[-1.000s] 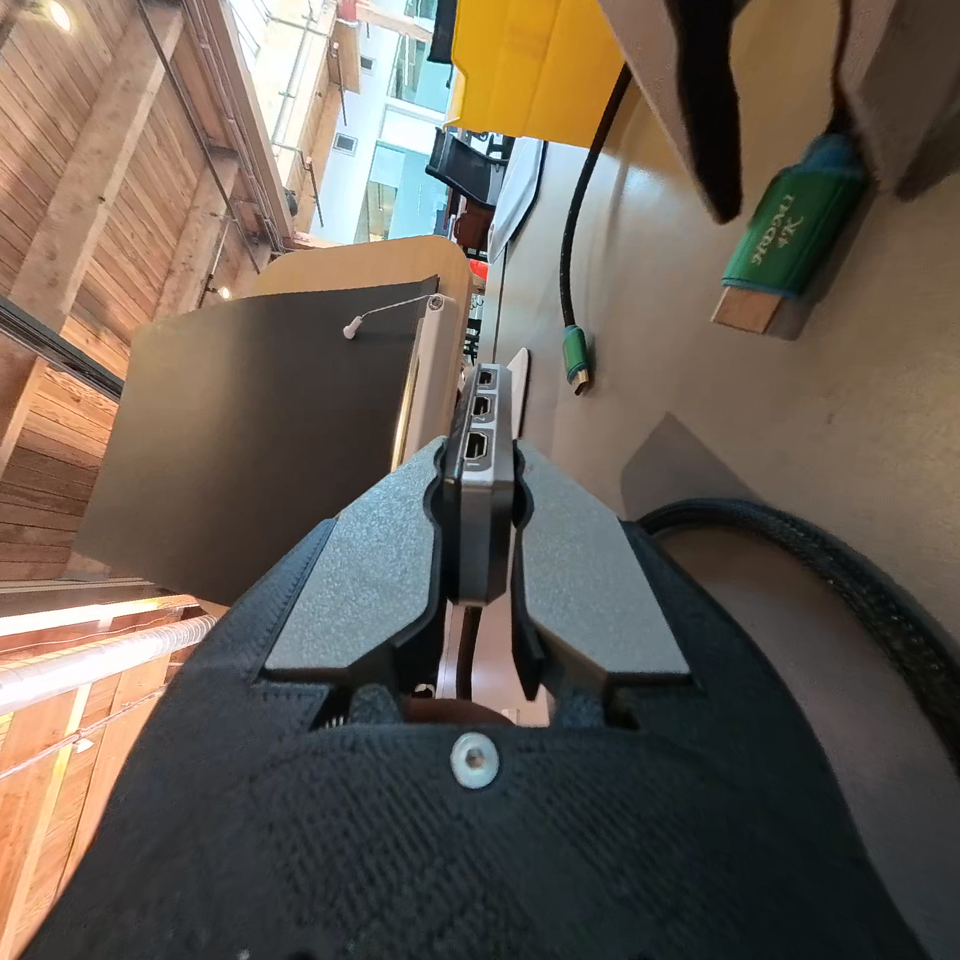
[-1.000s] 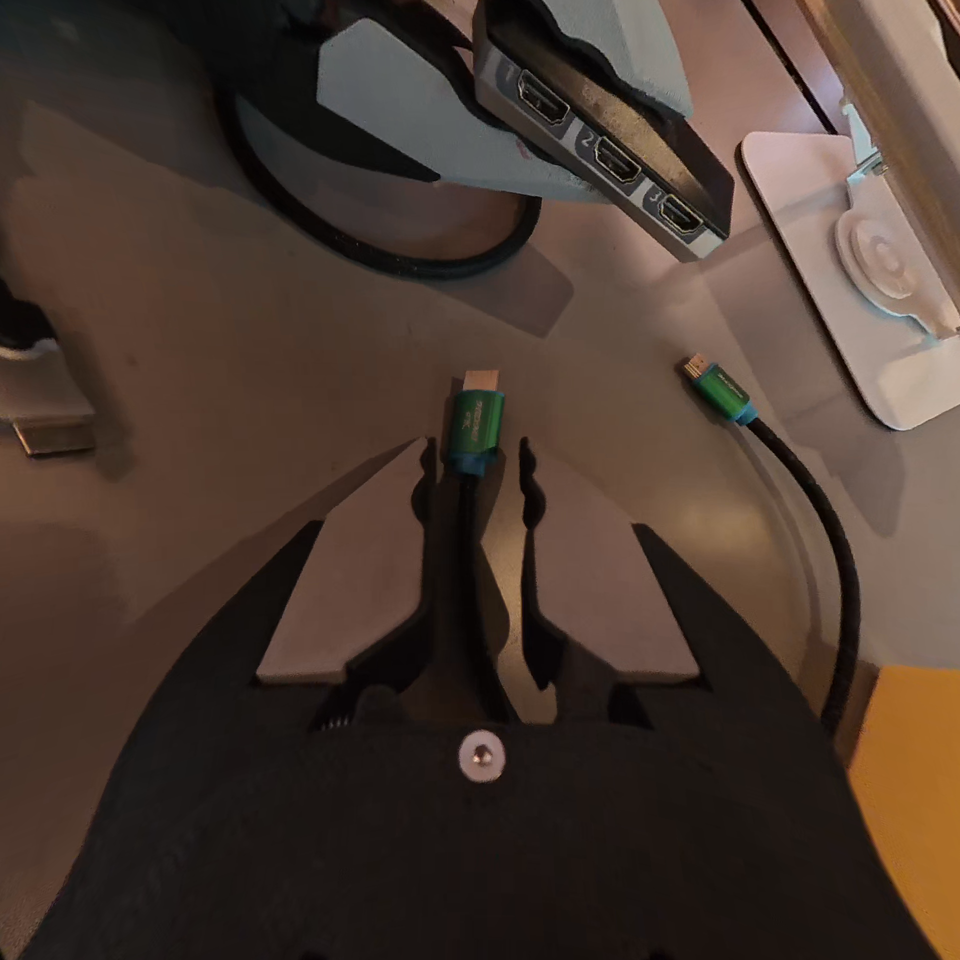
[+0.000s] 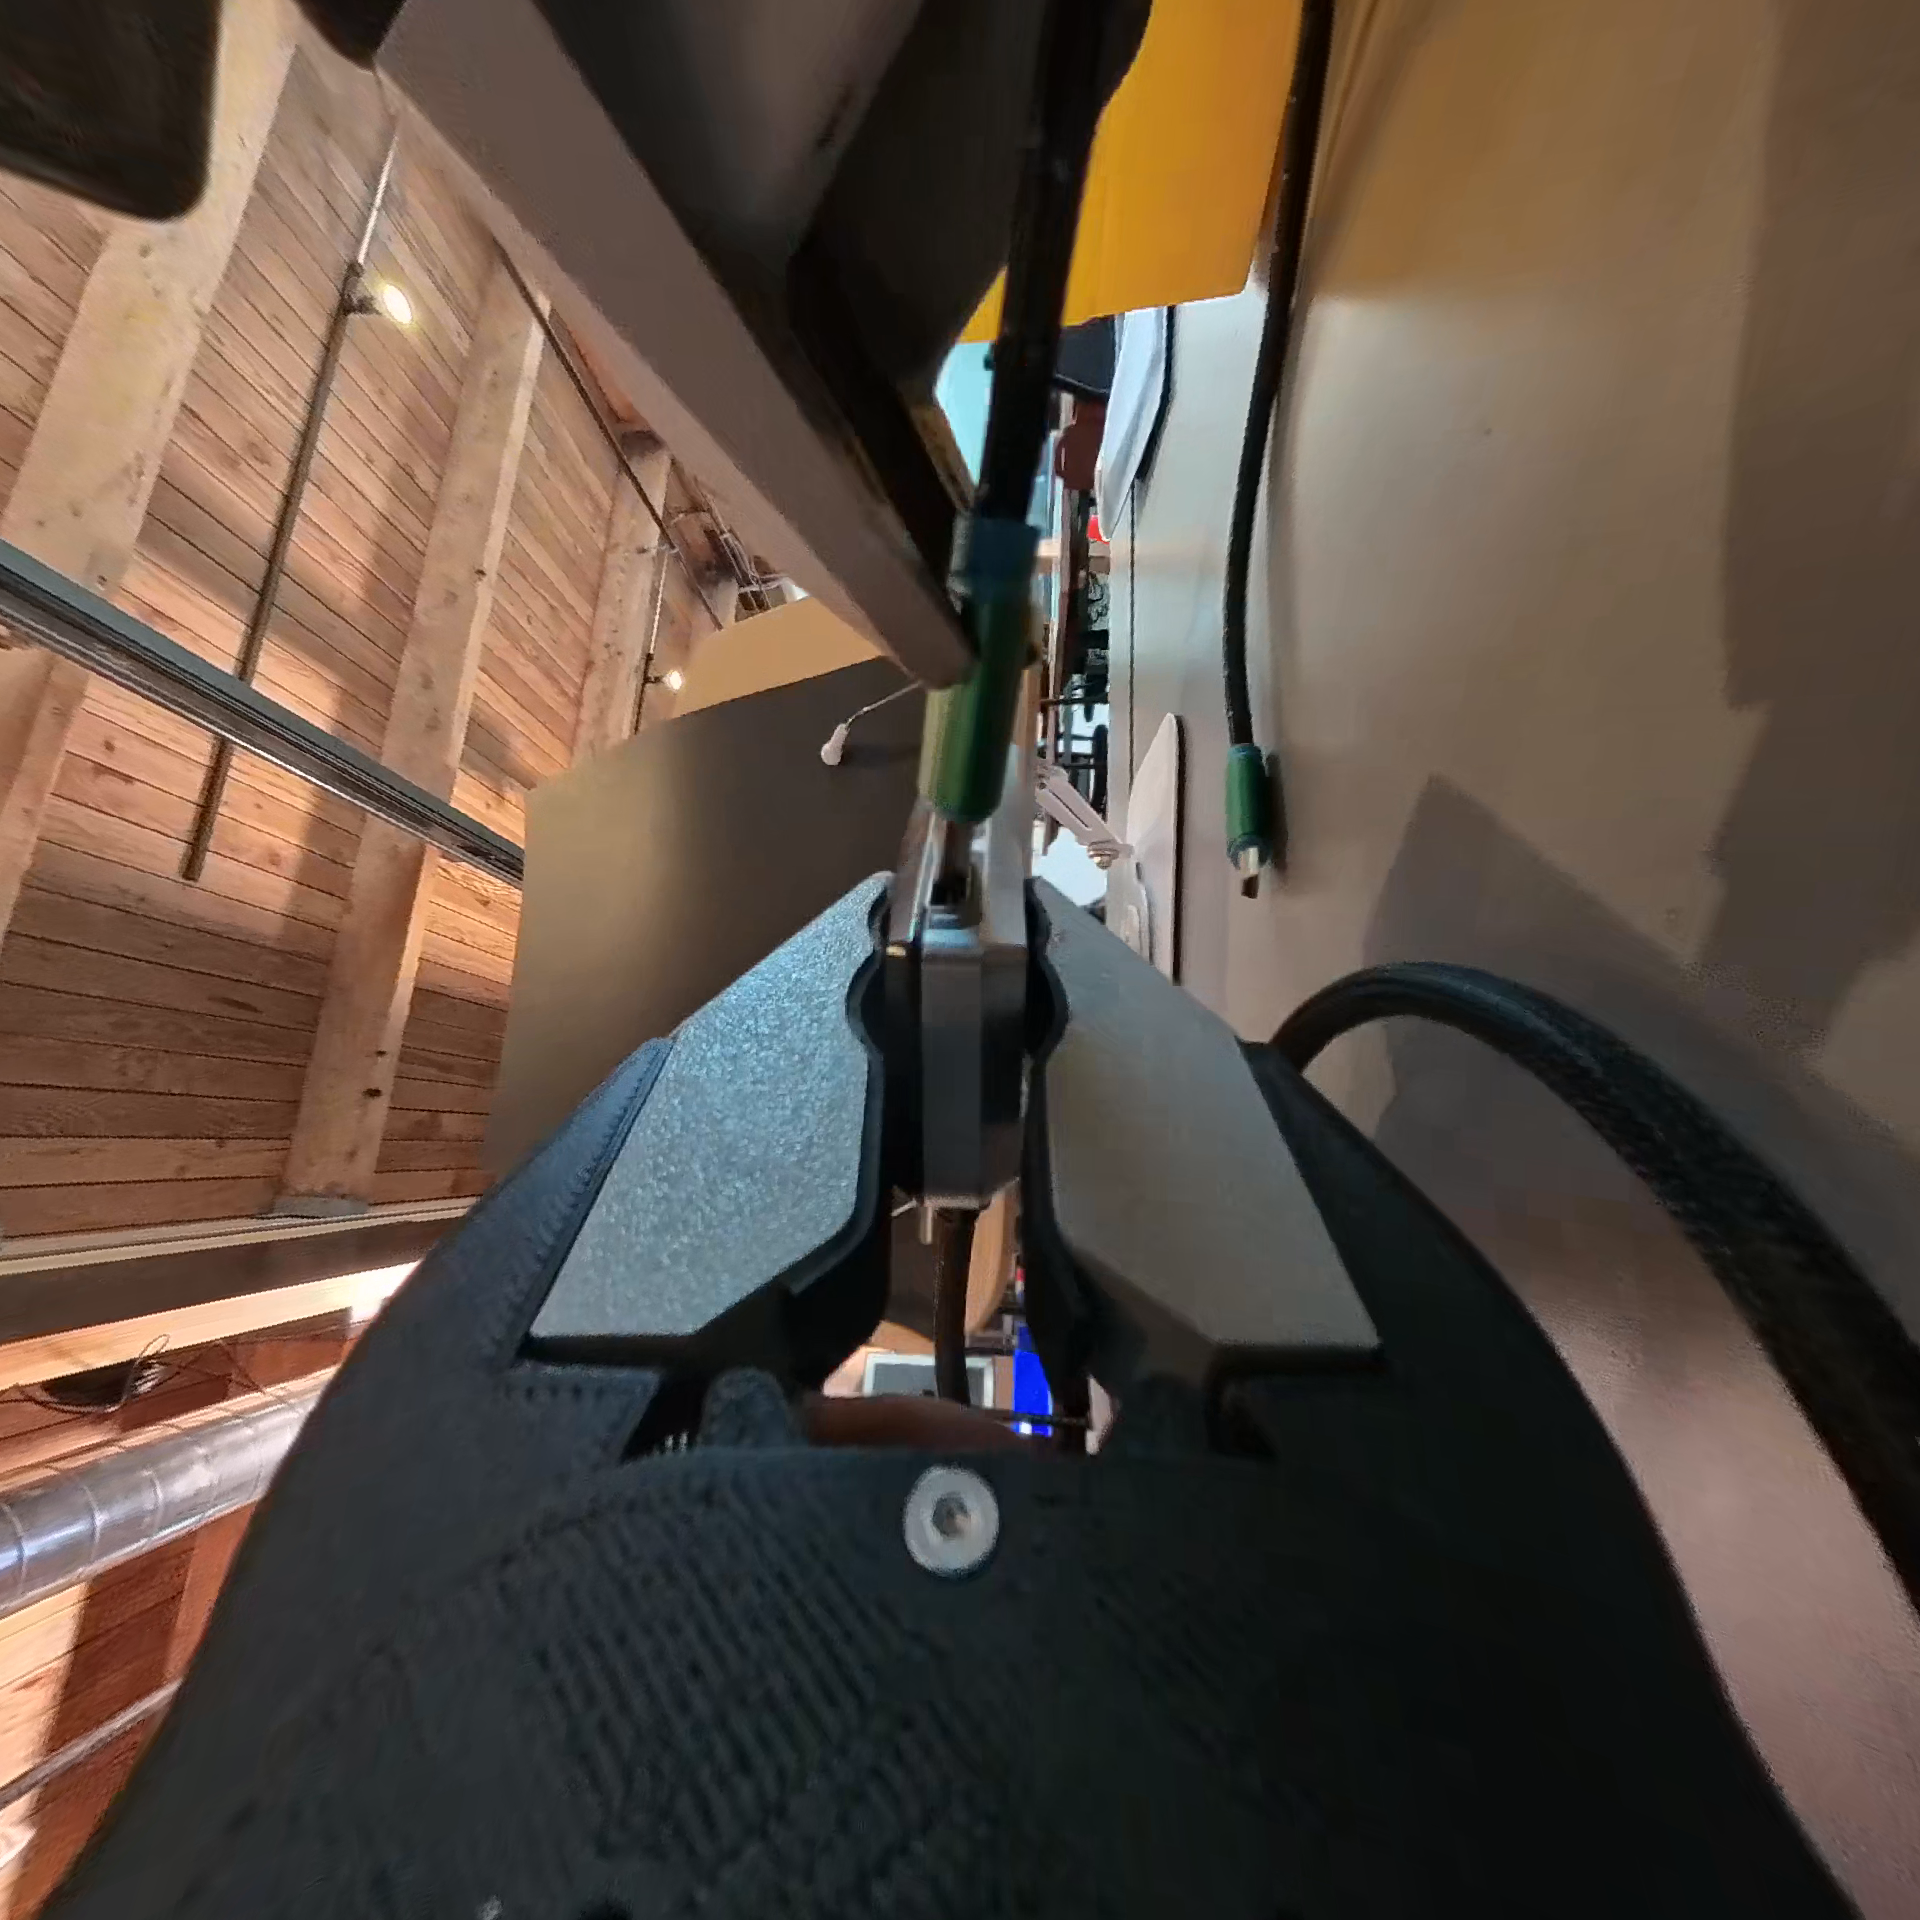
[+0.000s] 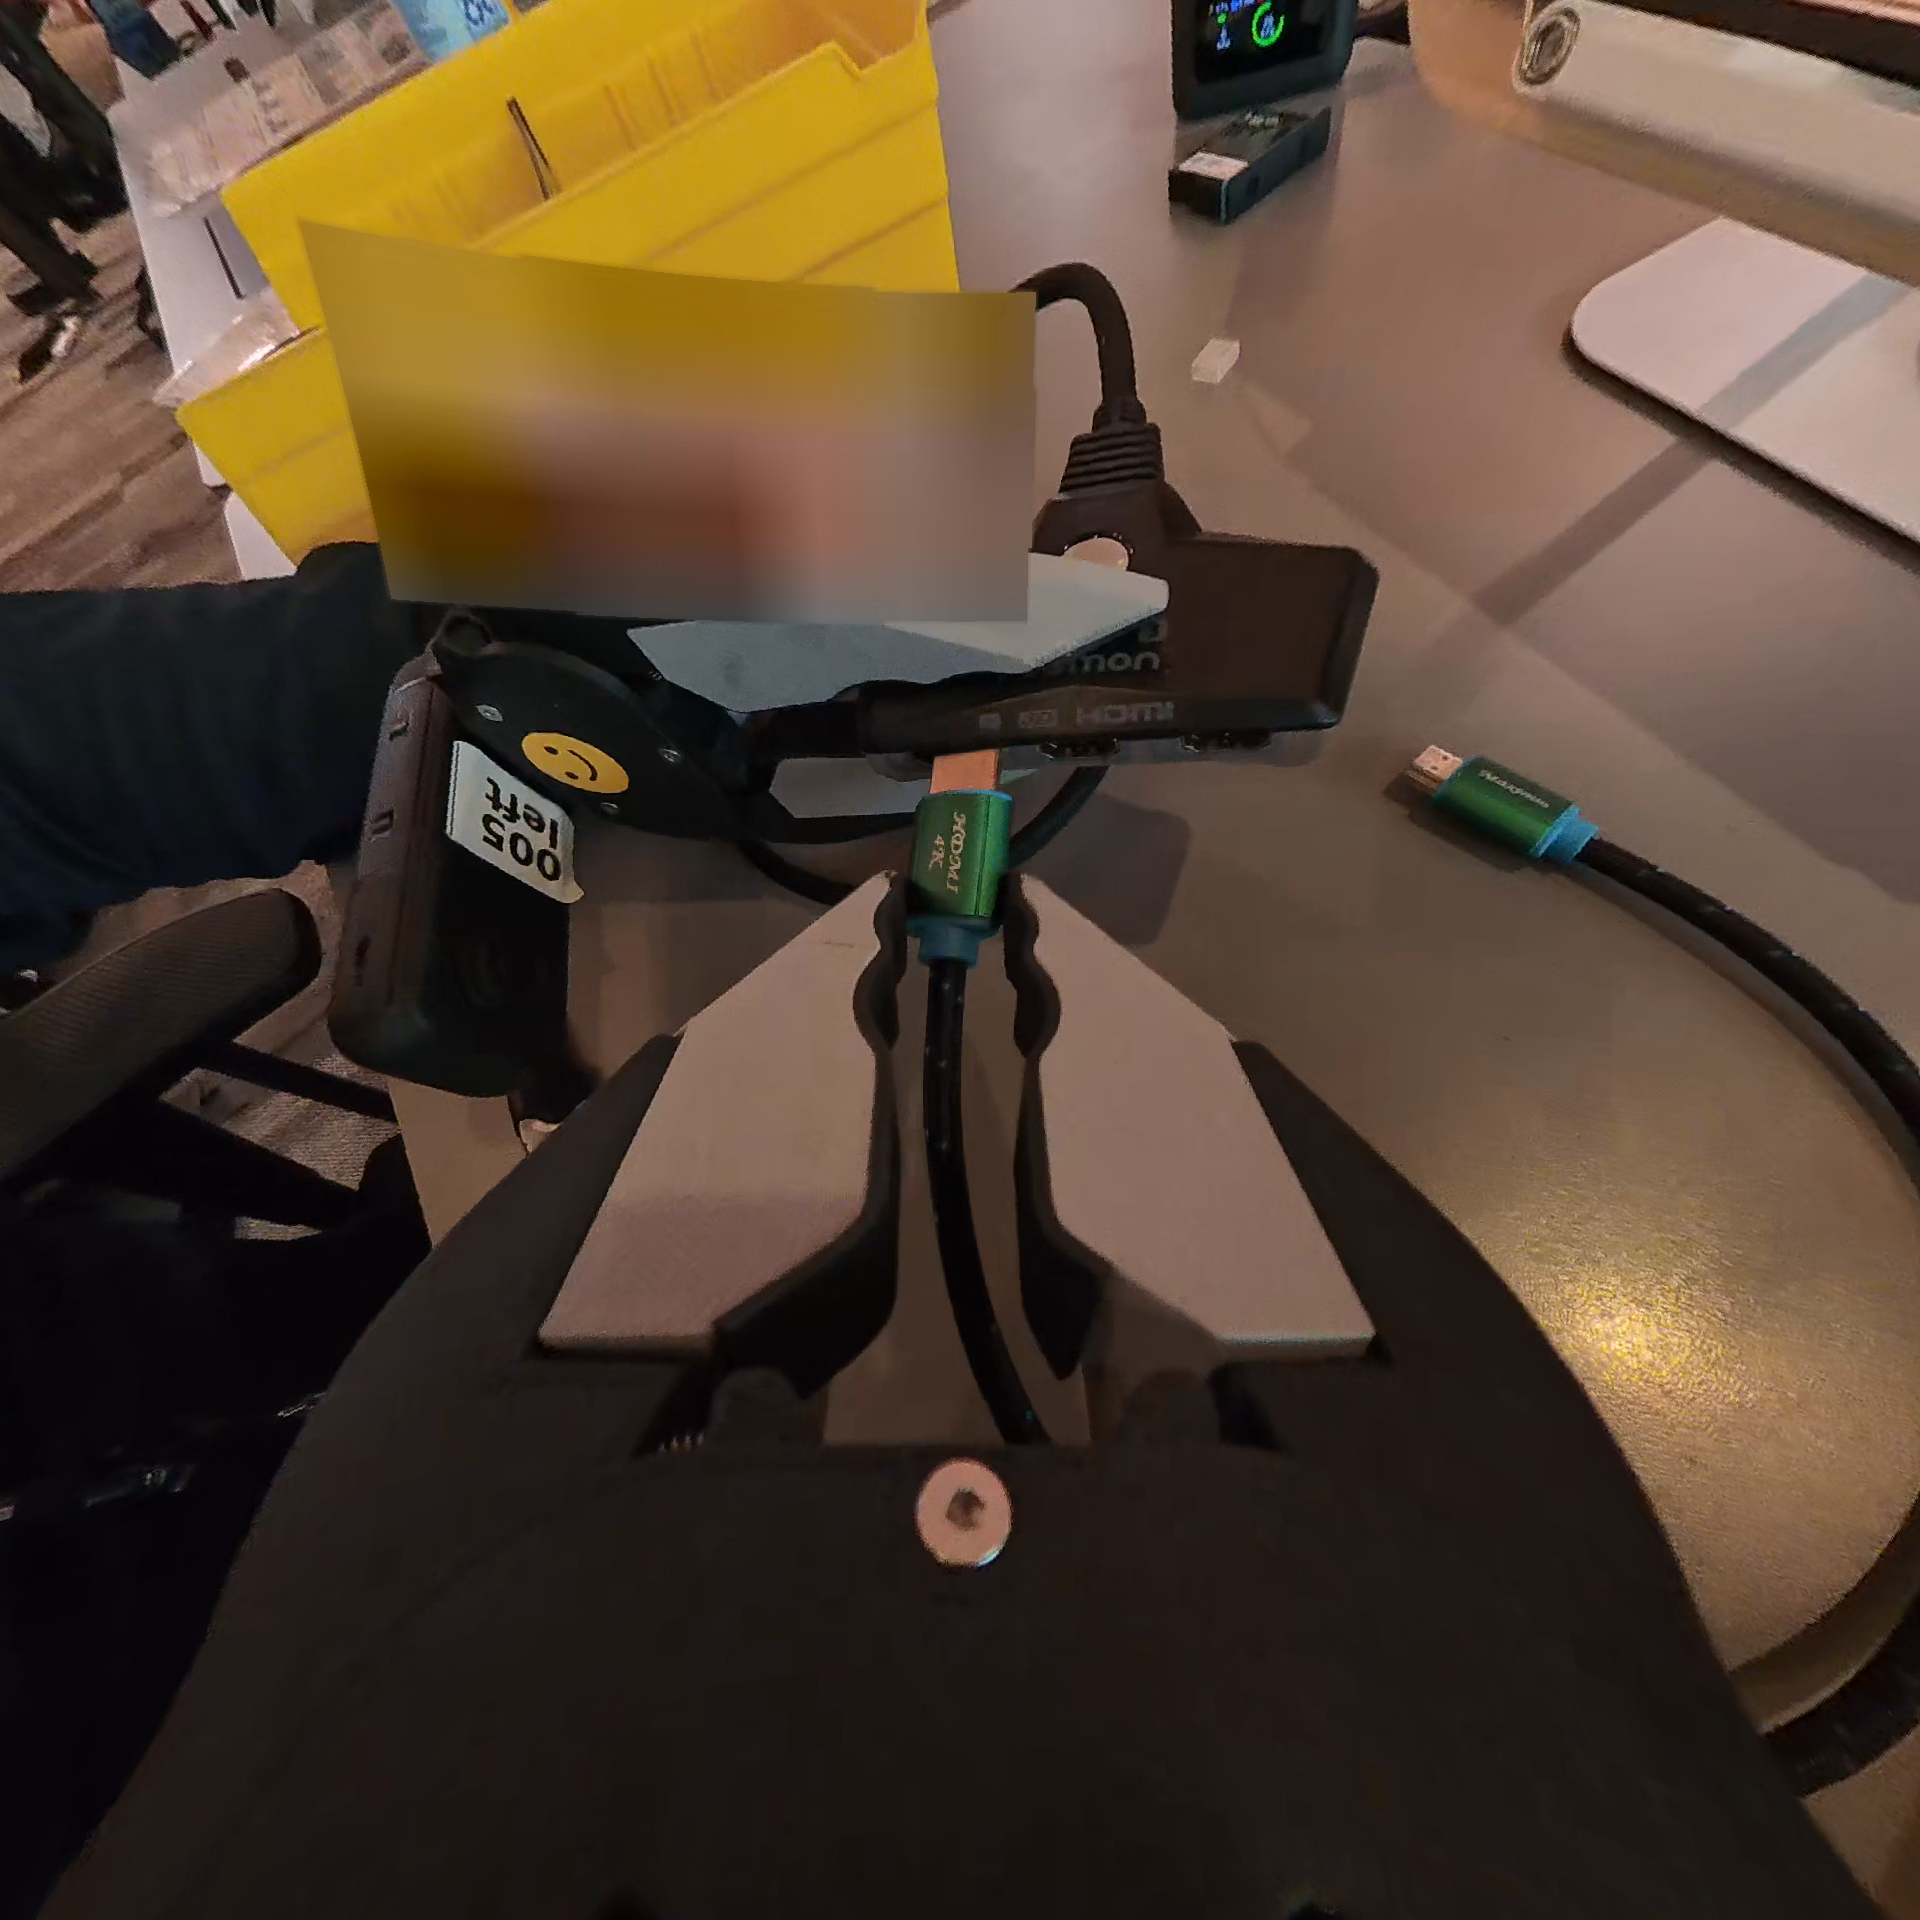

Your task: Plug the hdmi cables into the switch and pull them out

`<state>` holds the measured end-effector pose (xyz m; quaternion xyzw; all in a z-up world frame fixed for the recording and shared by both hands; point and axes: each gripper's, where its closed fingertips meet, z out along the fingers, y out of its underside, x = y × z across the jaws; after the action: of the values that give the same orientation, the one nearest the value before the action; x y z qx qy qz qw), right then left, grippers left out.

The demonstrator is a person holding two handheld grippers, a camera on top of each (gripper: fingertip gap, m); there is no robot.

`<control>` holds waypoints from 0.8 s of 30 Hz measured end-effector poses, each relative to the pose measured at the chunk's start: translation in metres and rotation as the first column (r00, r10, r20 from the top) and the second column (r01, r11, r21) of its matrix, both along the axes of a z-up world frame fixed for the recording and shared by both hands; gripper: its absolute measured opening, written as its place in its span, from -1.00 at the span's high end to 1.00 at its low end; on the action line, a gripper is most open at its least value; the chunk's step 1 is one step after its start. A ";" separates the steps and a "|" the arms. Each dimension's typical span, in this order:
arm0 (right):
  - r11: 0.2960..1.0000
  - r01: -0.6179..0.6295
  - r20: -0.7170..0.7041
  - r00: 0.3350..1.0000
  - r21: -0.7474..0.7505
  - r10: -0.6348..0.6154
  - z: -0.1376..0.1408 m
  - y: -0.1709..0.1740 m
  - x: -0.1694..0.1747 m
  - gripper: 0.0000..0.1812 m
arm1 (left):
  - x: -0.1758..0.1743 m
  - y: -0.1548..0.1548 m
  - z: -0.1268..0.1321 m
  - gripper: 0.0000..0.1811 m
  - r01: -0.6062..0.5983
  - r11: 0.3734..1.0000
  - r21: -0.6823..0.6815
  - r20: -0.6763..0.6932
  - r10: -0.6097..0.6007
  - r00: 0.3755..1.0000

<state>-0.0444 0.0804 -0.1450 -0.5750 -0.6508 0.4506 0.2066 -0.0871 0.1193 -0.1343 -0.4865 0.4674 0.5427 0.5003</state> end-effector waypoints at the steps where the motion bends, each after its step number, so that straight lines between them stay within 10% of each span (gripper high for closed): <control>1: 1.000 0.002 0.005 1.000 -0.005 -0.002 0.000 0.000 0.000 0.83 | 0.000 0.000 0.000 0.78 -0.003 1.000 0.004 -0.005 0.003 1.000; 24: 0.874 -0.048 0.016 0.998 -0.483 0.064 0.004 -0.008 0.002 0.91 | 0.004 -0.003 0.008 0.79 0.021 0.998 0.058 -0.041 -0.019 0.999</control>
<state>-0.0425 0.0721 -0.1414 -0.5963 -0.5374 0.5954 0.0336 -0.0831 0.1163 -0.1262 -0.4559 0.4659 0.5609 0.5103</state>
